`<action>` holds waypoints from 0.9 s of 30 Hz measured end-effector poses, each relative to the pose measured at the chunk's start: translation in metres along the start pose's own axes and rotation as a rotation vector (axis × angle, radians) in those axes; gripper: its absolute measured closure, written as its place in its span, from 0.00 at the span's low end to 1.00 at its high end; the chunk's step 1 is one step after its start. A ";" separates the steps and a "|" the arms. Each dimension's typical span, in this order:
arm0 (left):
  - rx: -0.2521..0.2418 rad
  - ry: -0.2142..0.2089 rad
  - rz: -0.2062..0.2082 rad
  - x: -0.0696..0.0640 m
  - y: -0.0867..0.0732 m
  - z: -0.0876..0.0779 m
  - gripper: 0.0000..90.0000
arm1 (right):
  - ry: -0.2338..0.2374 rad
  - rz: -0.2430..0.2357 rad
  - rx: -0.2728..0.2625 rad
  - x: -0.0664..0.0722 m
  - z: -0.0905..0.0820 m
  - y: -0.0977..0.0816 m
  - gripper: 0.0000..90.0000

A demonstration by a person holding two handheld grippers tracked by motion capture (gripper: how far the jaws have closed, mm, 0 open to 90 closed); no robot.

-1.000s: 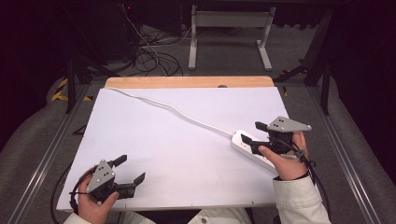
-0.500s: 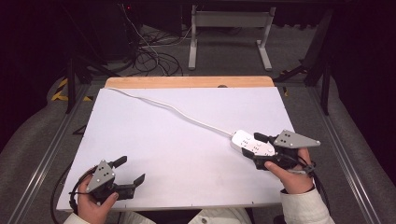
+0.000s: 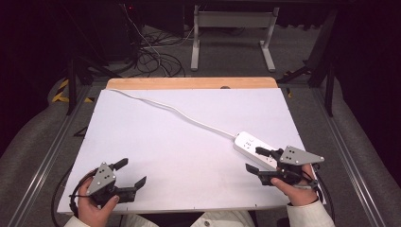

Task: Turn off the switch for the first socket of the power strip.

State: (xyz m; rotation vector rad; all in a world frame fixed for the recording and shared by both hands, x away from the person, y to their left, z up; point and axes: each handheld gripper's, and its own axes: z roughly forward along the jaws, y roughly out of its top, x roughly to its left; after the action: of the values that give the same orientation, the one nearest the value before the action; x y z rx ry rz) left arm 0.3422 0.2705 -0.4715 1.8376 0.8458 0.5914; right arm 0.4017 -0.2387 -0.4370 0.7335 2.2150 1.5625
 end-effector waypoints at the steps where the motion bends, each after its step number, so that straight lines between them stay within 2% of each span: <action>1: 0.000 -0.001 -0.002 0.000 0.000 0.000 0.13 | -0.001 0.001 -0.001 0.000 0.000 -0.003 0.33; 6: 0.010 0.000 0.011 -0.001 0.001 0.000 0.13 | -0.006 0.001 0.014 -0.001 0.002 -0.015 0.33; 22: 0.020 -0.002 0.025 -0.002 0.001 -0.002 0.13 | 0.002 0.057 0.062 -0.001 0.016 -0.044 0.32; 27: 0.020 -0.002 0.027 -0.003 0.001 -0.001 0.12 | -0.007 0.046 0.061 0.000 0.021 -0.050 0.28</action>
State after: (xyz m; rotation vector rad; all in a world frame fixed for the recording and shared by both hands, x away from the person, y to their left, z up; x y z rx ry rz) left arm 0.3401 0.2688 -0.4703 1.8703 0.8288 0.5999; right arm 0.4025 -0.2362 -0.4907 0.8120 2.2649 1.5166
